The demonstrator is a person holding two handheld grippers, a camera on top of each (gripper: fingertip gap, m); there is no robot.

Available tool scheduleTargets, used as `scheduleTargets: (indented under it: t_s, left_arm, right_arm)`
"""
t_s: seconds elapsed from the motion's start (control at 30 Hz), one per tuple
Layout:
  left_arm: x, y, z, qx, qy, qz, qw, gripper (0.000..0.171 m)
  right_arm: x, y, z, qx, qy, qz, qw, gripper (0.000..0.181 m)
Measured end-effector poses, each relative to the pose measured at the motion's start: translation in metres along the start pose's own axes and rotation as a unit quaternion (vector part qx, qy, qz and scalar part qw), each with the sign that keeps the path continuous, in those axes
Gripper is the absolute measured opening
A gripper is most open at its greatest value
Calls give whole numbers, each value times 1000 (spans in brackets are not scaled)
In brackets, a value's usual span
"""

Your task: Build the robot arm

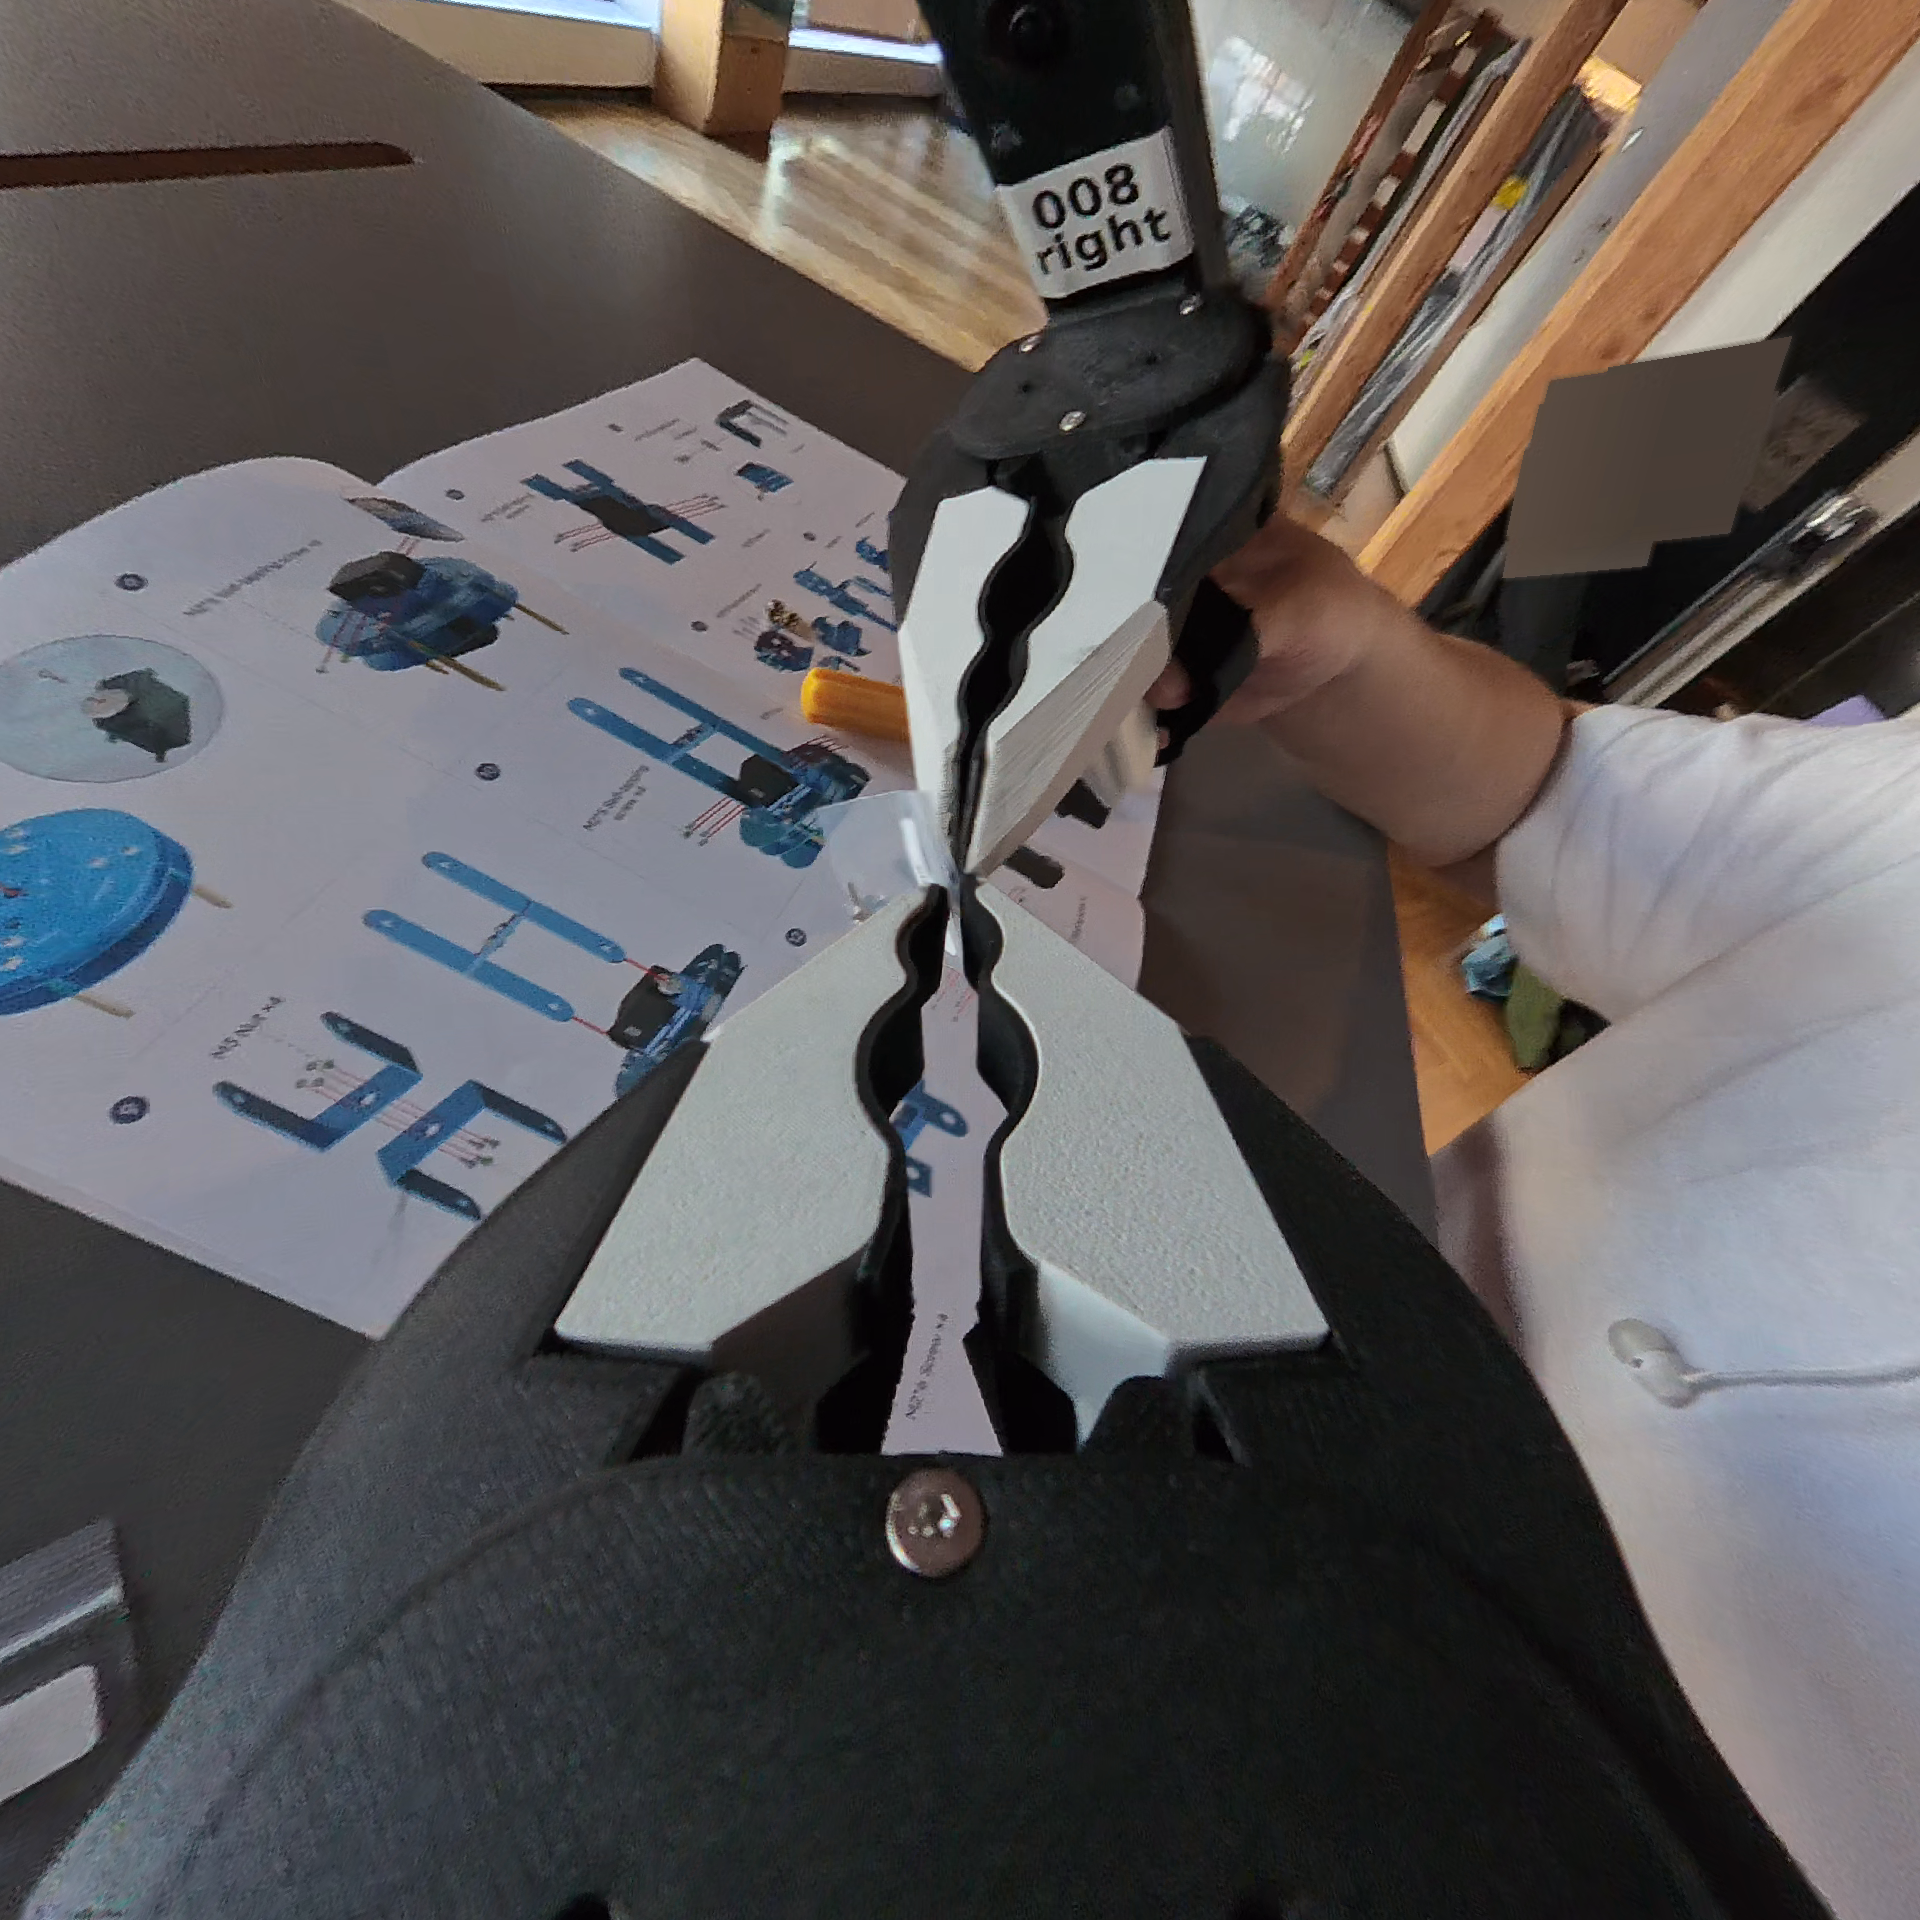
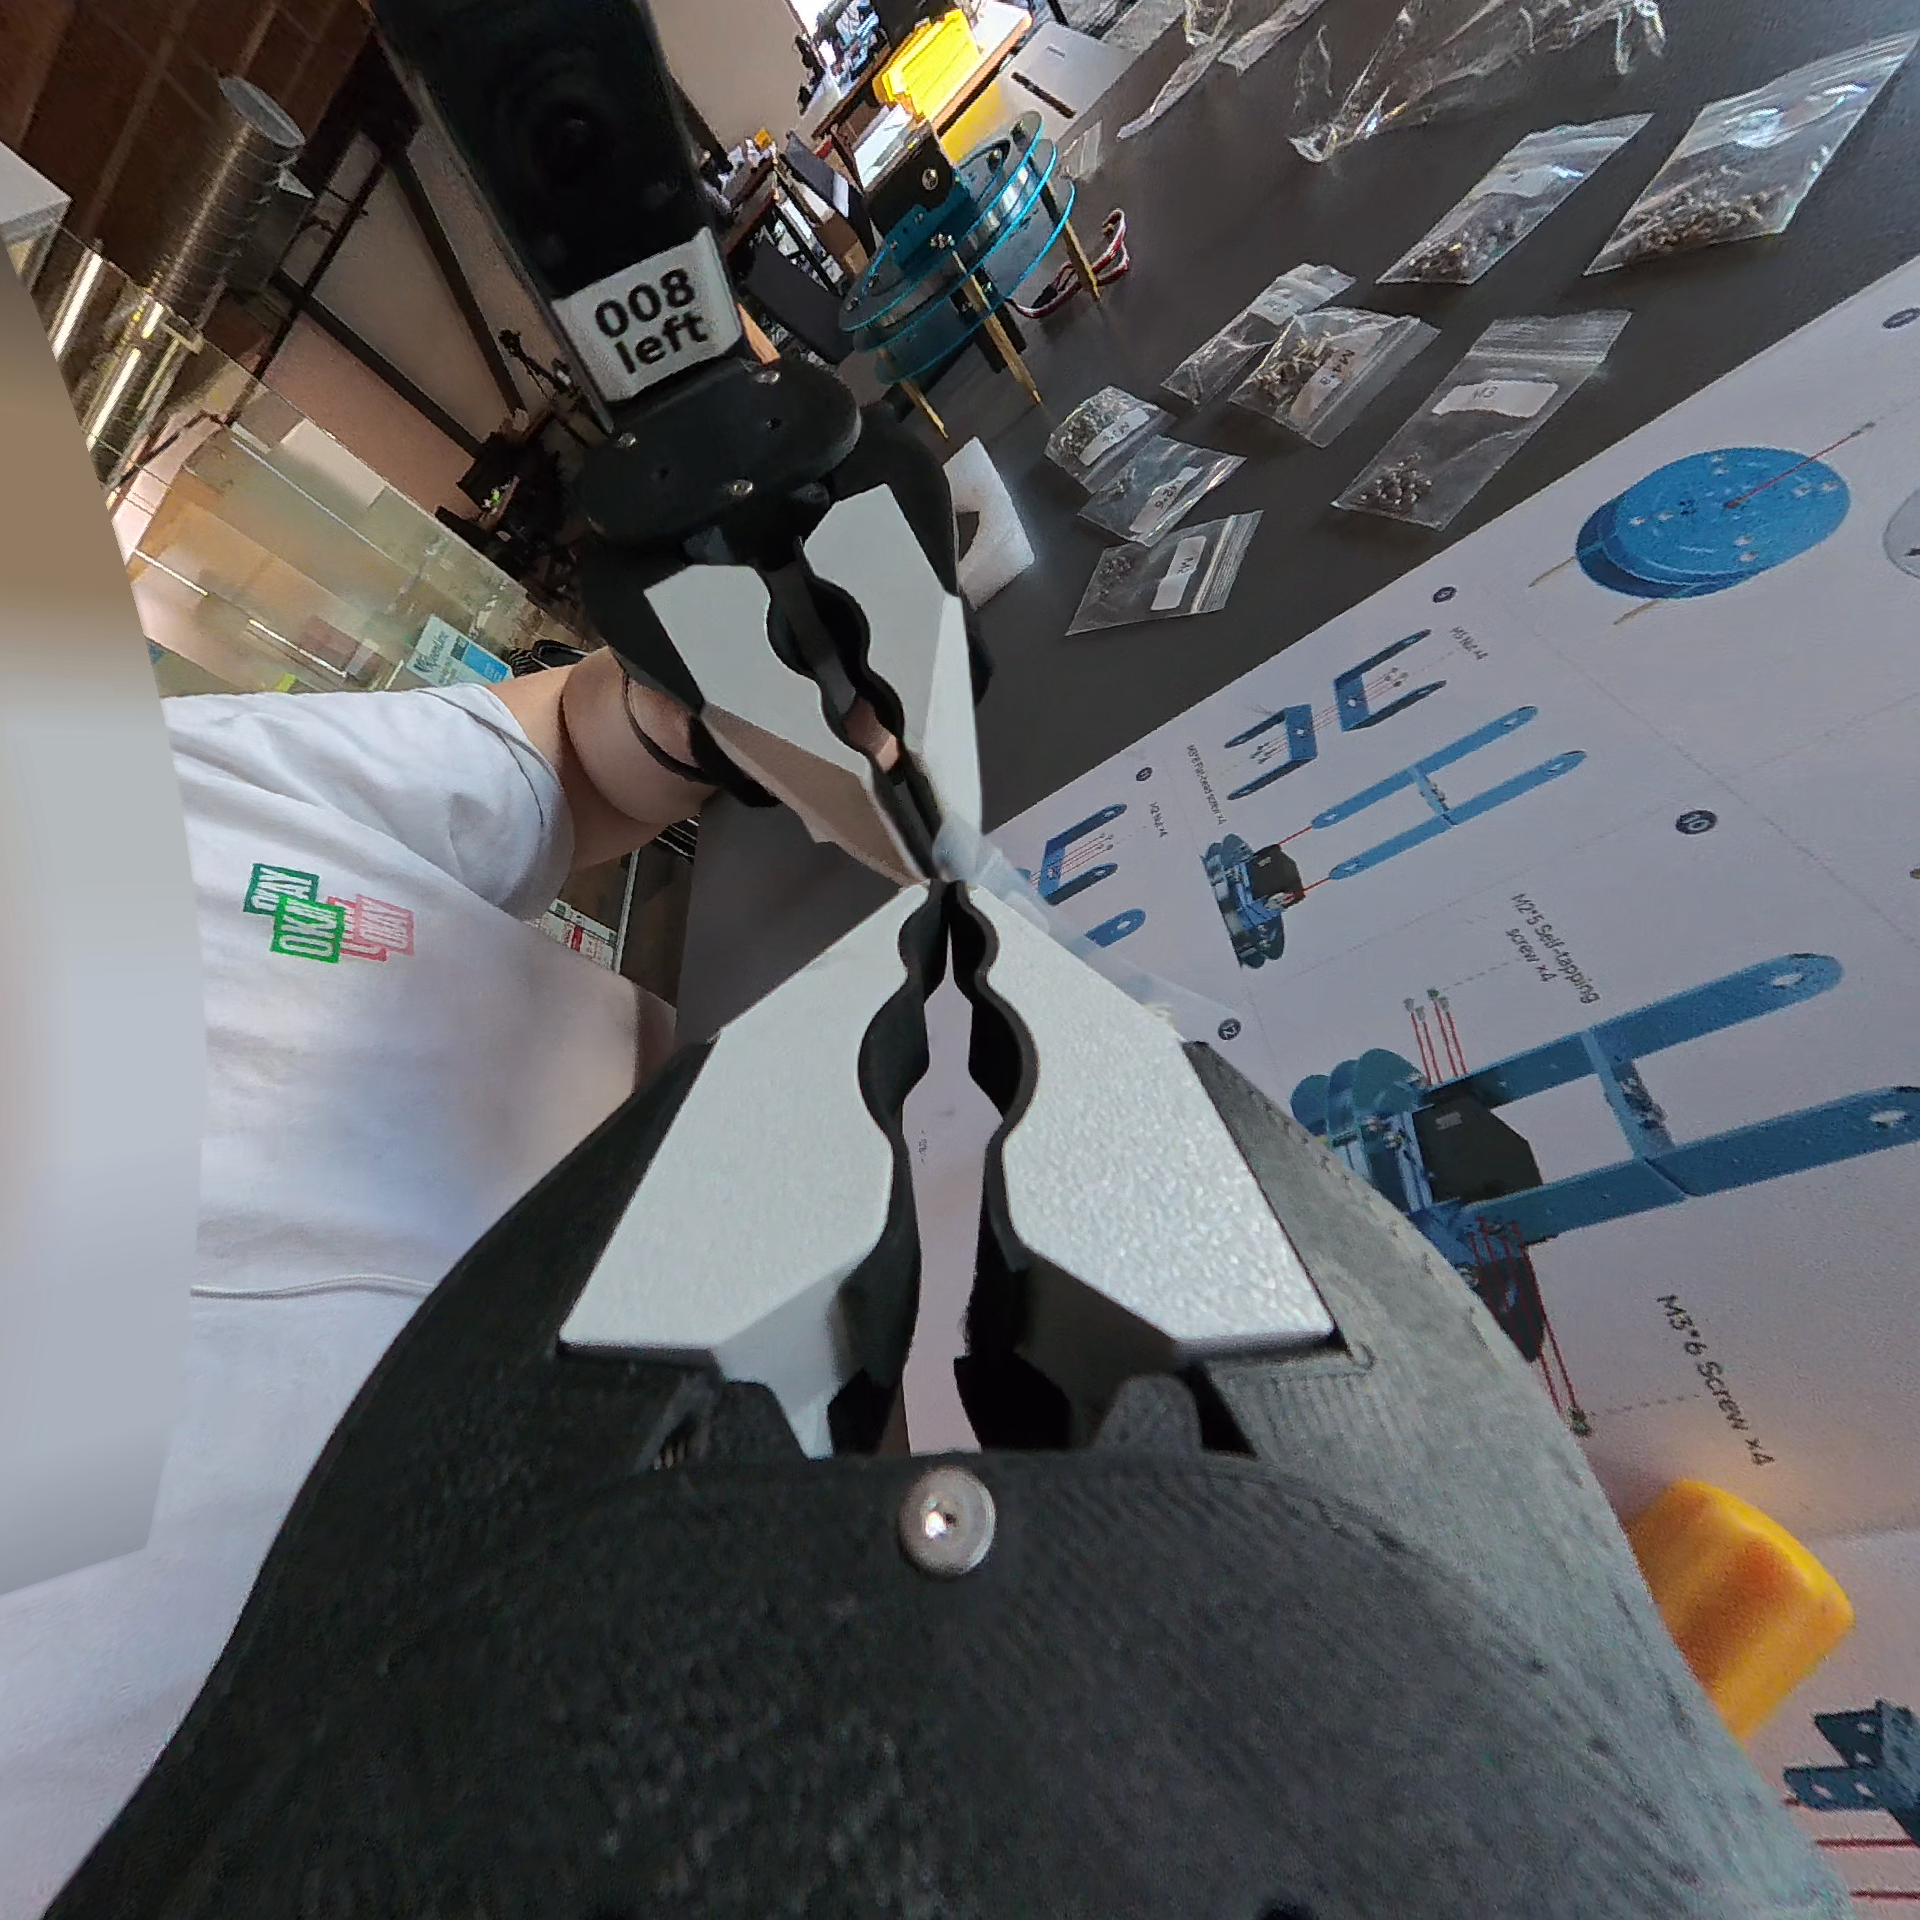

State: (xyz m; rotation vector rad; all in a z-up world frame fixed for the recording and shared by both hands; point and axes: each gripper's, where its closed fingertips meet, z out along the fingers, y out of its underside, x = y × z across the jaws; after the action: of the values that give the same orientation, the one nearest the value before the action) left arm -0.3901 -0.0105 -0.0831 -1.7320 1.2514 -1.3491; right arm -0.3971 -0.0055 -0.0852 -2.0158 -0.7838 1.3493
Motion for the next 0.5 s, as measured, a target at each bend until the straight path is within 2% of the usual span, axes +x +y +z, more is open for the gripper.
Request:
scheduleTargets:
  t_s: [0.1, 0.2, 0.27, 0.33, 0.43, 0.47, 0.5]
  left_arm:
    - [4, -3, -2, 11, 30, -30, 999, 0]
    - [9, -4, -3, 15, 65, -62, 996, 0]
    - [14, -7, -4, 24, 91, -82, 992, 0]
    - [19, -12, -6, 36, 111, -91, 989, 0]
    - [28, -18, -10, 49, 134, -88, 986, 0]
    - [31, -20, -11, 53, 144, -89, 984, 0]
    - [35, -21, -11, 56, 153, -88, 983, 0]
  right_arm:
    - [-7, -4, -3, 8, -22, -27, 999, 0]
    - [-14, -15, -13, 29, -18, -113, 993, 0]
    - [-10, -23, -21, 47, 15, -160, 986, 18]
    - [-11, -23, -22, 45, 2, -150, 988, 34]
    - [-23, -12, -16, 21, -74, -105, 991, 30]
    - [-22, -9, -14, 14, -82, -93, 992, 26]
    - [-23, -7, -13, 10, -94, -87, 992, 13]
